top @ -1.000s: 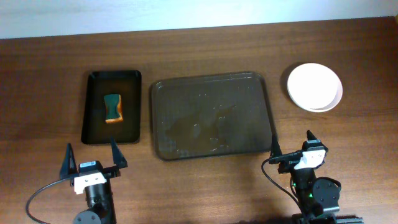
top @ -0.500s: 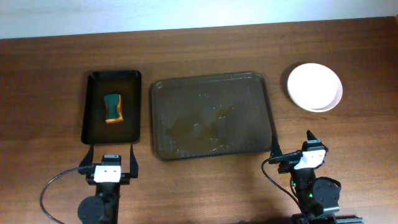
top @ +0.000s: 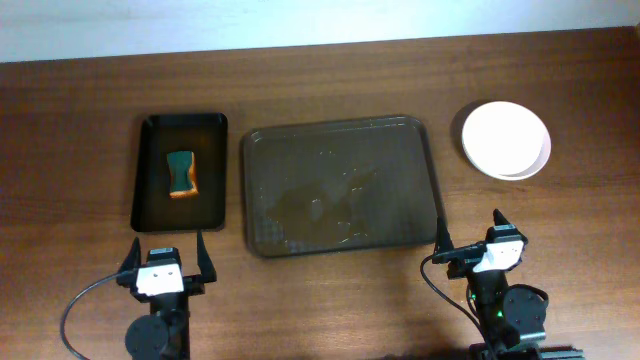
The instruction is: Clean dirty plates on tray and stack at the side
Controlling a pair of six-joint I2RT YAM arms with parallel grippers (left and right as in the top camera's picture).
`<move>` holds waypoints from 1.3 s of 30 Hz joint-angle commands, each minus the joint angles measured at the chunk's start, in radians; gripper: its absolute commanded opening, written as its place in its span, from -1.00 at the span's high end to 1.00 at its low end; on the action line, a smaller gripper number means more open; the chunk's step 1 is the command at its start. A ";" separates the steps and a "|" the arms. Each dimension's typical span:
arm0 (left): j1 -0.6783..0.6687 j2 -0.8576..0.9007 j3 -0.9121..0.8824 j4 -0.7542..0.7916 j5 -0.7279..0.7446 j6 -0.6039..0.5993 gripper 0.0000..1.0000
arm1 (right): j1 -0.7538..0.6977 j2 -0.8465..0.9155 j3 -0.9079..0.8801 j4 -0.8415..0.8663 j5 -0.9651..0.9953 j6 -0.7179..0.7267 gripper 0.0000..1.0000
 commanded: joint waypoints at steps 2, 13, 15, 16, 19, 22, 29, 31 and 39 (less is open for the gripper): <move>-0.006 -0.008 -0.005 0.006 -0.100 -0.069 -1.00 | 0.008 -0.005 -0.005 -0.007 0.009 -0.004 -0.97; -0.011 -0.002 -0.005 0.010 -0.136 -0.060 -0.99 | 0.008 -0.005 -0.005 -0.007 0.009 -0.004 -0.97; -0.011 -0.002 -0.005 0.010 -0.132 -0.032 -0.99 | 0.008 -0.005 -0.005 -0.007 0.009 -0.004 -0.97; -0.011 -0.002 -0.005 0.010 -0.132 -0.032 -0.99 | 0.008 -0.005 -0.005 -0.007 0.009 -0.004 -0.97; -0.011 -0.002 -0.005 0.013 -0.132 -0.032 -0.99 | 0.008 -0.005 -0.005 -0.007 0.009 -0.004 -0.97; -0.010 -0.002 -0.005 0.013 -0.132 -0.032 -0.99 | 0.008 -0.005 -0.005 -0.007 0.009 -0.004 -0.97; -0.010 -0.002 -0.005 0.013 -0.132 -0.032 -0.99 | 0.008 -0.005 -0.005 -0.007 0.009 -0.004 -0.97; -0.010 -0.002 -0.005 0.013 -0.132 -0.032 -0.99 | 0.008 -0.005 -0.005 -0.007 0.009 -0.004 -0.97; -0.010 -0.002 -0.005 0.013 -0.132 -0.032 -0.99 | 0.008 -0.005 -0.005 -0.007 0.009 -0.004 -0.97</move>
